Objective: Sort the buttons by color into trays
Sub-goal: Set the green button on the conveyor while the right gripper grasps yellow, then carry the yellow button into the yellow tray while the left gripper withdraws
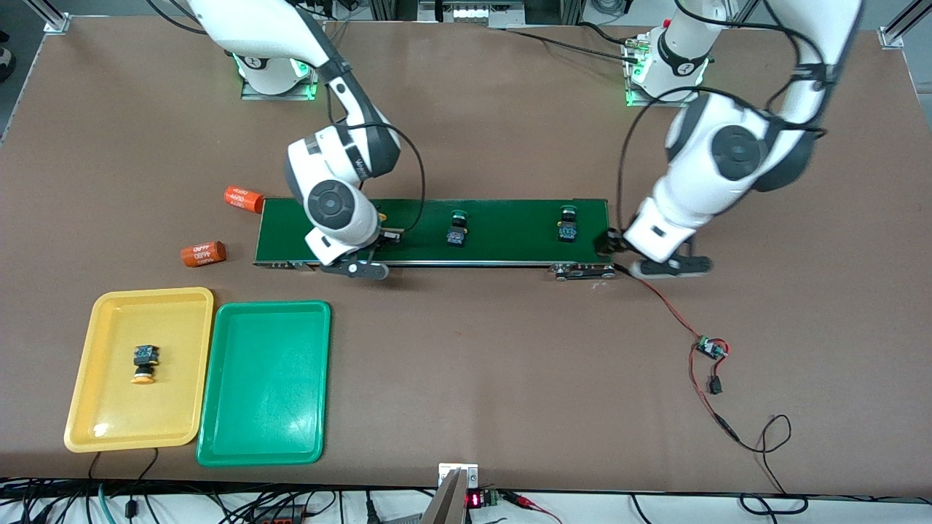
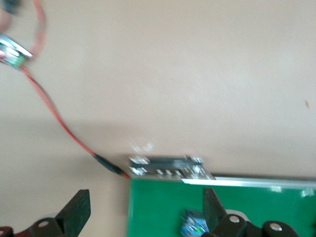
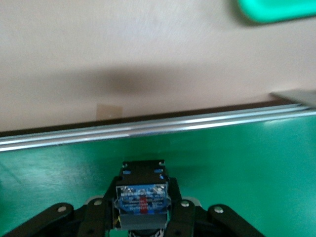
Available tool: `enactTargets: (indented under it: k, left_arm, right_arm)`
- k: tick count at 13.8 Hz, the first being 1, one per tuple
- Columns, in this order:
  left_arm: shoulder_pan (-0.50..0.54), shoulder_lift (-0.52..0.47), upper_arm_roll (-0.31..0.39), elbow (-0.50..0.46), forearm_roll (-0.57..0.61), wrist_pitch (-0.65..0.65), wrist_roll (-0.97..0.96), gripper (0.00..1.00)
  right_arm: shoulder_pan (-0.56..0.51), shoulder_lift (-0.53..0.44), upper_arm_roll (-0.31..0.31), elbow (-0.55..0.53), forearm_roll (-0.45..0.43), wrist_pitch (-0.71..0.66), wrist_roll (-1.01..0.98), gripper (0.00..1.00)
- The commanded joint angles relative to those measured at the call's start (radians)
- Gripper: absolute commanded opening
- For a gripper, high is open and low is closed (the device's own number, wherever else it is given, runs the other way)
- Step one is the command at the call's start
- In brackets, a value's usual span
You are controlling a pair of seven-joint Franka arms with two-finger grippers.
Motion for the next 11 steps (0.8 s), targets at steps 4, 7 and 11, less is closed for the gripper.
enactTargets:
  k: [4, 7, 11]
  left_arm:
    - [-0.002, -0.008, 0.209, 0.084, 0.004, -0.025, 0.146, 1.0]
    - [0.006, -0.017, 0.275, 0.167, -0.01, -0.127, 0.274, 1.0]
    - [0.012, 0.006, 0.292, 0.359, -0.002, -0.345, 0.284, 1.0]
  right_arm:
    - [-0.209, -0.023, 0.005, 0.188, -0.005, -0.115, -0.243, 0.27]
    - [-0.31, 0.019, -0.016, 0.237, -0.014, -0.101, -0.355, 0.27]
    - [-0.456, 0.138, -0.016, 0.38, -0.014, -0.092, -0.559, 0.27]
